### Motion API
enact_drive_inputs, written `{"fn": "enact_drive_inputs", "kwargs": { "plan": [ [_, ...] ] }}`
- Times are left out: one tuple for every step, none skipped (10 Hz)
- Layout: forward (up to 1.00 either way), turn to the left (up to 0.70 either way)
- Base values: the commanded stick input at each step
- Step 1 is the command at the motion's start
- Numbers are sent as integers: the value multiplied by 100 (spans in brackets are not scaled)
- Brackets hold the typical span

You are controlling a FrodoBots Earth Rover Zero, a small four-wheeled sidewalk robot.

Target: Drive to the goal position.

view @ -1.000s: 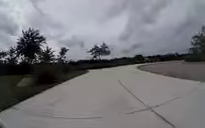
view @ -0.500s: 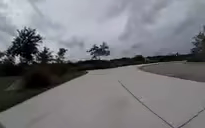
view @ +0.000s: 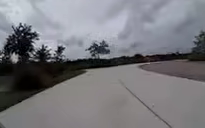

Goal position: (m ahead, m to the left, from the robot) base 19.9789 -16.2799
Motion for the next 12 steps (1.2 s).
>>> {"fn": "enact_drive_inputs", "kwargs": {
  "plan": [
    [85, 0],
    [85, 0],
    [85, 0],
    [85, 0],
    [85, 0],
    [85, 0],
    [85, 0],
    [85, 0],
    [85, 0],
    [85, 0],
    [85, 0],
    [85, 0]
  ]
}}
